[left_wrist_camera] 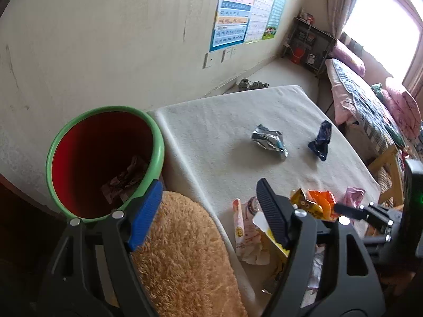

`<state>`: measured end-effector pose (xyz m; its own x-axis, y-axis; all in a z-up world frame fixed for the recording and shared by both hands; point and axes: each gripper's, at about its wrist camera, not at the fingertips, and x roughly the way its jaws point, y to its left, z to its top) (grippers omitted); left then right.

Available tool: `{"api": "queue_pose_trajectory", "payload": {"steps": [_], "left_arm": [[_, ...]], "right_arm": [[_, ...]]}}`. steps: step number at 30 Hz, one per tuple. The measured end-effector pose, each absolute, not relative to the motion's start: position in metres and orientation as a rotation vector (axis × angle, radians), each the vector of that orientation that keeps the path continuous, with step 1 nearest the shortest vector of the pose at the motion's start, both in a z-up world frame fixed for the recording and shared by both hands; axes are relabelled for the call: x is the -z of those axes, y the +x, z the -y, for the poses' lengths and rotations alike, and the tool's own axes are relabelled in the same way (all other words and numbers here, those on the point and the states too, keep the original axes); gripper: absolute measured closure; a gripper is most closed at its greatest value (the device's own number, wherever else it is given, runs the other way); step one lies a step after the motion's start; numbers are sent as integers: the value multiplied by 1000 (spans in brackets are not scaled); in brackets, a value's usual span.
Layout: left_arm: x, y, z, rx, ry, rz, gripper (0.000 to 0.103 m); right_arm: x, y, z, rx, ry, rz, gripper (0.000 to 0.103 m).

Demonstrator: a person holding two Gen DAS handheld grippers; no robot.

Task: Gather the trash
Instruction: 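Grasp the white snack packets with the left tool while the right tool grasps the yellow carton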

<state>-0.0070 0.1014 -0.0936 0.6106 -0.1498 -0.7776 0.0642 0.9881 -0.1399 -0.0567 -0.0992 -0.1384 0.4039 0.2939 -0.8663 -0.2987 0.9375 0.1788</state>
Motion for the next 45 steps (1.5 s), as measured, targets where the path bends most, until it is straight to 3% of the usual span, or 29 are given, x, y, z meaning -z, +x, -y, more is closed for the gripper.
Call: {"api": "queue_pose_trajectory", "payload": {"steps": [1,3,7,9,12,22,31,42,43,45], "left_arm": [[94,-5,-102,117,-100,-906,33],[94,-4,-102,106,-95,-901,33],[91,0,-102,93,-84,-879,33],[89,2,-102,89,-77,-871,33],[86,6,-101,87,-78,-860,33],[94,5,-75,124,-64,-897,30],[167,7,-24,190,19,-1143,30],[206,31,14,191,156,-1226,26],[207,31,14,198,143,-1231,28],[210,31,12,211,117,-1239,55]], "right_arm": [[144,-57,91,-398,-34,-1110,43],[156,-56,80,-417,-87,-1147,32],[174,-56,66,-467,-135,-1172,37],[172,-52,66,-466,-128,-1173,72],[167,-44,75,-469,-65,-1170,87],[106,-5,147,-301,165,-887,86],[125,5,186,-231,262,-900,86],[130,-7,196,-226,321,-918,86],[130,-8,198,-223,325,-917,86],[131,-9,199,-218,331,-918,85]]}}
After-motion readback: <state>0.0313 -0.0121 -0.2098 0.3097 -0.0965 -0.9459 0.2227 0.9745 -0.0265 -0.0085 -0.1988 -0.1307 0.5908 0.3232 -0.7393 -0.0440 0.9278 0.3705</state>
